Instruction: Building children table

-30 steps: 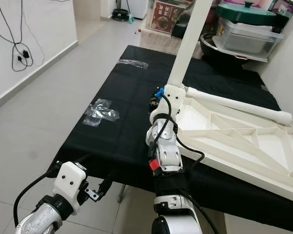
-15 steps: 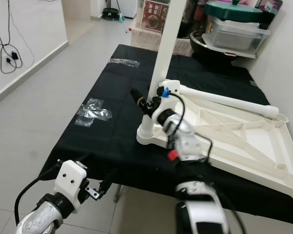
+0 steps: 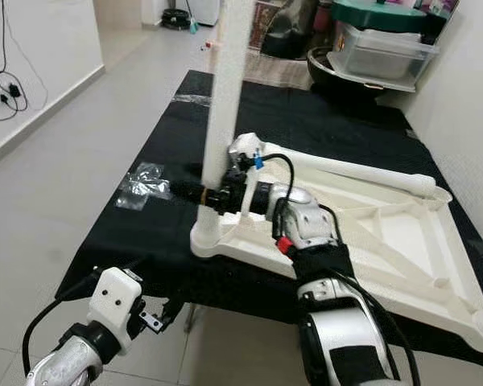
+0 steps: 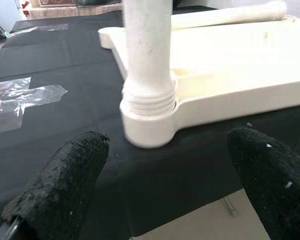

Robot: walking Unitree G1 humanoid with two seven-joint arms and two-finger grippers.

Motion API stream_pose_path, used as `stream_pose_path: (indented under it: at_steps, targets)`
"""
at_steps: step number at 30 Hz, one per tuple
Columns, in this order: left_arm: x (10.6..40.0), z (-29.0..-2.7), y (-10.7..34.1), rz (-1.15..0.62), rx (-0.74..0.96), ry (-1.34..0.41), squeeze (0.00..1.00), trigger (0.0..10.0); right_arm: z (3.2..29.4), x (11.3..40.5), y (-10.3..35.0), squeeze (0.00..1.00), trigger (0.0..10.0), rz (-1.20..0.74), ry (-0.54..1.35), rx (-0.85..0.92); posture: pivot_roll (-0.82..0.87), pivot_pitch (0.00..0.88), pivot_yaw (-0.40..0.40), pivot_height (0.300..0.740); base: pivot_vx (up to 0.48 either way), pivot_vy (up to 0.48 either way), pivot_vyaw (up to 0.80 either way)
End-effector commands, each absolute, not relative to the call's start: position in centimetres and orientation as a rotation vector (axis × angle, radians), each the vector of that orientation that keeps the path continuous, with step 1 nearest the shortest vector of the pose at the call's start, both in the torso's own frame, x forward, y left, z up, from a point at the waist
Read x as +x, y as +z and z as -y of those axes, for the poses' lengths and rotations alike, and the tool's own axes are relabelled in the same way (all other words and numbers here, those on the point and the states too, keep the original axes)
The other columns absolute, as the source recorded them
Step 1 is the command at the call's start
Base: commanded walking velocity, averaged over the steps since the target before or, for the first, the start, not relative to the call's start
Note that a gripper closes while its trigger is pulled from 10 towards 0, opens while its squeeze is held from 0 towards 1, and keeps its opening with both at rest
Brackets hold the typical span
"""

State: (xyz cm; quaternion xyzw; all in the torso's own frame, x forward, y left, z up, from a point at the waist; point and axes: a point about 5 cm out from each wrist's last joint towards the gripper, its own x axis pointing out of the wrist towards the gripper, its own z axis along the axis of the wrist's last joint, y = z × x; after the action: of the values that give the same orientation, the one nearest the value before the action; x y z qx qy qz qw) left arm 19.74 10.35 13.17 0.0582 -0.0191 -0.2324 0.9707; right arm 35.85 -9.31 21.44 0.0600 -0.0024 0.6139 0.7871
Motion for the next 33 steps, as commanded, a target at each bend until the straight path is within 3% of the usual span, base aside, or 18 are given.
stream_pose_path:
  at_steps: [1, 5, 11, 12, 13, 15, 16, 17, 18, 19, 24, 27, 30, 31, 33]
  targets:
    - [19.6, -10.1, 13.1, 0.033, 0.118, -0.477, 0.0, 10.0, 8.4, 35.9, 21.7, 0.0, 0.0, 0.024, 1.357, 0.144, 0.14, 0.06, -0.149, 0.74, 0.0, 0.0, 0.0]
    - [19.6, -10.1, 13.1, 0.032, 0.116, -0.477, 0.0, 10.0, 8.4, 36.0, 21.8, 0.0, 0.0, 0.046, 1.323, 0.151, 0.14, 0.058, -0.15, 0.74, 0.0, 0.0, 0.0]
    - [19.7, -10.1, 13.1, 0.031, 0.114, -0.476, 0.0, 10.0, 8.8, 37.1, 21.2, 0.0, 0.0, 0.075, 1.001, 0.187, 0.13, 0.065, -0.147, 0.74, 0.0, 0.0, 0.0]
    - [19.7, -10.1, 13.1, 0.031, 0.113, -0.476, 0.0, 10.0, 9.3, 37.6, 20.8, 0.0, 0.0, 0.063, 0.839, 0.177, 0.13, 0.065, -0.147, 0.74, 0.0, 0.0, 0.0]
    - [19.7, -10.1, 13.1, 0.031, 0.113, -0.476, 0.0, 10.0, 9.3, 37.6, 20.8, 0.0, 0.0, 0.063, 0.839, 0.177, 0.13, 0.065, -0.147, 0.74, 0.0, 0.0, 0.0]
    - [19.7, -10.2, 13.0, 0.031, 0.114, -0.477, 0.0, 10.0, 11.4, 38.7, 19.8, 0.0, 0.0, 0.005, 0.42, 0.128, 0.12, 0.061, -0.136, 0.74, 0.0, 0.0, 0.0]
    - [19.7, -10.2, 13.0, 0.031, 0.114, -0.477, 0.0, 10.0, 11.4, 38.7, 19.8, 0.0, 0.0, 0.005, 0.42, 0.128, 0.12, 0.061, -0.136, 0.74, 0.0, 0.0, 0.0]
    - [19.7, -10.2, 13.0, 0.031, 0.115, -0.479, 0.0, 10.0, 12.7, 38.8, 19.3, 0.0, 0.0, -0.016, 0.22, 0.106, 0.12, 0.061, -0.136, 0.74, 0.0, 0.0, 0.0]
    - [19.7, -10.2, 13.0, 0.031, 0.115, -0.479, 0.0, 10.0, 12.7, 38.8, 19.3, 0.0, 0.0, -0.016, 0.22, 0.106, 0.12, 0.061, -0.136, 0.74, 0.0, 0.0, 0.0]
    - [19.8, -10.2, 13.0, 0.031, 0.116, -0.478, 0.0, 10.0, 14.2, 38.3, 18.7, 0.0, 0.0, -0.04, -0.041, 0.123, 0.12, 0.059, -0.131, 0.74, 0.0, 0.0, 0.0]
    - [19.8, -10.3, 13.0, 0.032, 0.118, -0.475, 0.0, 10.0, 14.4, 37.1, 18.1, 0.0, 0.0, -0.06, -0.211, 0.176, 0.12, 0.058, -0.13, 0.74, 0.0, 0.0, 0.0]
    - [19.9, -10.3, 13.0, 0.033, 0.121, -0.477, 0.0, 10.0, 12.5, 35.8, 17.9, 0.0, 0.0, -0.073, -0.312, 0.235, 0.12, 0.058, -0.131, 0.74, 0.0, 0.0, 0.0]
    - [19.9, -10.3, 13.0, 0.033, 0.122, -0.477, 0.0, 10.0, 10.7, 35.8, 17.9, 0.0, 0.0, -0.086, -0.26, 0.277, 0.12, 0.055, -0.131, 0.74, 0.0, 0.0, 0.0]
    - [20.0, -10.3, 13.0, 0.033, 0.122, -0.477, 0.0, 10.0, 10.3, 35.8, 17.9, 0.0, 10.0, -0.075, -0.233, 0.283, 0.13, 0.056, -0.134, 0.74, 0.0, 0.0, 0.0]
    - [20.0, -10.3, 13.0, 0.033, 0.122, -0.478, 0.0, 10.0, 9.9, 35.8, 18.0, 0.0, 10.0, -0.053, -0.197, 0.309, 0.13, 0.056, -0.134, 0.74, 0.0, 0.0, 0.0]
